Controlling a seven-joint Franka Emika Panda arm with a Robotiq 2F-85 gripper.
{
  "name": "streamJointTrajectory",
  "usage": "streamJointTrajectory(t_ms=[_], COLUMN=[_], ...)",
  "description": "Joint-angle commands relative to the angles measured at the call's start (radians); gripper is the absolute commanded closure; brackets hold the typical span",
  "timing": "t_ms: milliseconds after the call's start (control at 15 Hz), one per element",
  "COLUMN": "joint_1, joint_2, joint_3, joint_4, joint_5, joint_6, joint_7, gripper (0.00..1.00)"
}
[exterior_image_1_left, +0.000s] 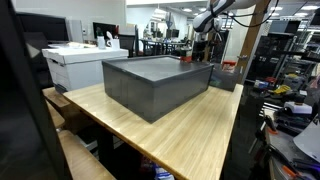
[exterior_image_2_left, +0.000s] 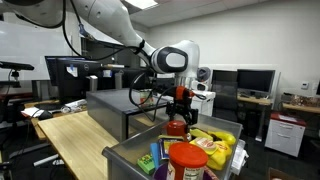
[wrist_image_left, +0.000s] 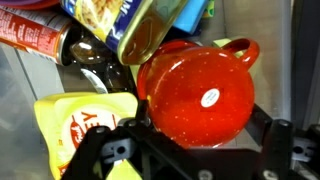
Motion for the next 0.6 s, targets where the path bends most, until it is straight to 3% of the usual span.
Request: streamJointTrajectory(t_ms=[0, 533], joint_1=[-0.021, -0.038], joint_2=[-0.022, -0.105], joint_3=[0.013, 0.009], joint_4=[-0.011, -0.09], joint_5=[0.026, 0.051], joint_6=[-0.011, 0.023], joint_7=[-0.002, -0.018], gripper=[0.33, 0.33])
